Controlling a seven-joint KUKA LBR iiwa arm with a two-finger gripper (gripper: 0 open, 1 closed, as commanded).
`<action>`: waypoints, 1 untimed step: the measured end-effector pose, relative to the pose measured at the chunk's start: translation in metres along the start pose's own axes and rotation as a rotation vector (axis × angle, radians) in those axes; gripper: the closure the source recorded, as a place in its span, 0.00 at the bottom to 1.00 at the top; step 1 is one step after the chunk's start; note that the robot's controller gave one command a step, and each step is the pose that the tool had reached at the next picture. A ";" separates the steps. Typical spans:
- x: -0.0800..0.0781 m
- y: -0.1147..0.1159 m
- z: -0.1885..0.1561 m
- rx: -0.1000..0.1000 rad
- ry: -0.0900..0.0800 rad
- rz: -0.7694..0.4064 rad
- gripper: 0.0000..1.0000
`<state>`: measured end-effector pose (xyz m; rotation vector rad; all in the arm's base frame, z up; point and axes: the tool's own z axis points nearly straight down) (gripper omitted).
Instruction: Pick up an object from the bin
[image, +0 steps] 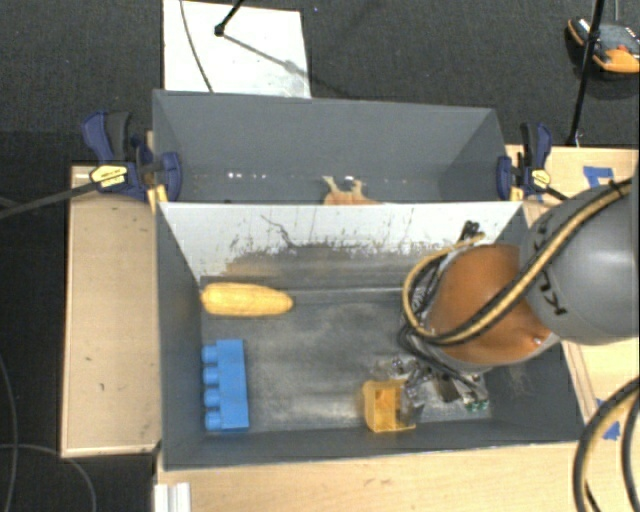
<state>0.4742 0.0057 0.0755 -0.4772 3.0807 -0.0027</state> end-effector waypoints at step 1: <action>-0.036 -0.034 -0.153 -0.004 0.019 -0.014 1.00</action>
Offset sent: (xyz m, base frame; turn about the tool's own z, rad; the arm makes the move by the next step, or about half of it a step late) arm 0.0000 0.0000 0.0000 0.0000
